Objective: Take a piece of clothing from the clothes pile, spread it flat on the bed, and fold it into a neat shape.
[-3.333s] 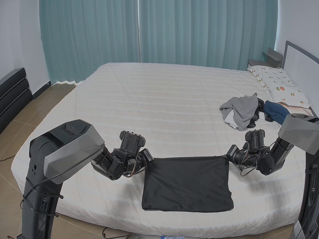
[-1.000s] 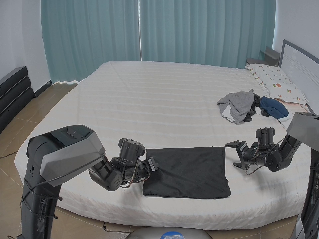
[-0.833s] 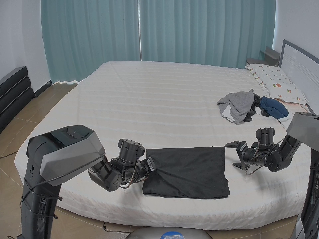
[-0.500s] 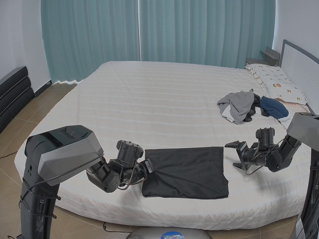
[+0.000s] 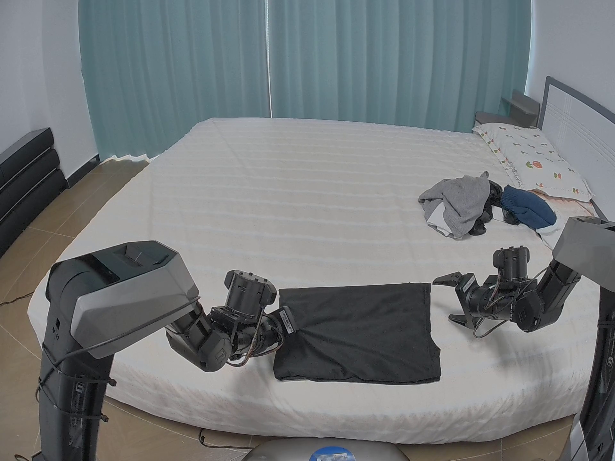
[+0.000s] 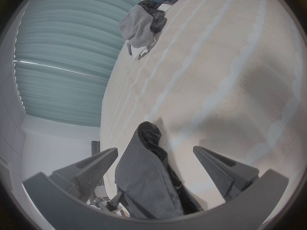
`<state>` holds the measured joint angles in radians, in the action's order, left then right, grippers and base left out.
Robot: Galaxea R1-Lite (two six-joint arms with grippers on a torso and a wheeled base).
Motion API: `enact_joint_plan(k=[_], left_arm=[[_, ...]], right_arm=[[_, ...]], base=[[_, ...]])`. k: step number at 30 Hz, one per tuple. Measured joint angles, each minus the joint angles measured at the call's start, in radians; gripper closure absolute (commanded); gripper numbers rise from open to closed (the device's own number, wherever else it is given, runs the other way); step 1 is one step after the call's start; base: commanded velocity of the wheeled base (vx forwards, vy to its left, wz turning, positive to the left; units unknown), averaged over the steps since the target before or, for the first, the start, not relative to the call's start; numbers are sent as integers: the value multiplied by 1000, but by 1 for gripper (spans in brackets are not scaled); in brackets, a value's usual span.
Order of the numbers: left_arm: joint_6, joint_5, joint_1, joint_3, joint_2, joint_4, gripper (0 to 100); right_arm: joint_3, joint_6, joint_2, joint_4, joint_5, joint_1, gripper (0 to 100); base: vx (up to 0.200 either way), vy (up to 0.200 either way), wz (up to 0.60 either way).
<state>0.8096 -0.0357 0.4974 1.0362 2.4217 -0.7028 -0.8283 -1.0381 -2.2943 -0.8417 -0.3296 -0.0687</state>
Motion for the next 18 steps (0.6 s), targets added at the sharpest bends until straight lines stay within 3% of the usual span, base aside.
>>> enact_joint_plan(k=[18], left_arm=[[20, 18, -21, -10, -32, 1, 100]], right_arm=[[6, 2, 0, 0, 9, -15, 0]], base=[[0, 200, 0]])
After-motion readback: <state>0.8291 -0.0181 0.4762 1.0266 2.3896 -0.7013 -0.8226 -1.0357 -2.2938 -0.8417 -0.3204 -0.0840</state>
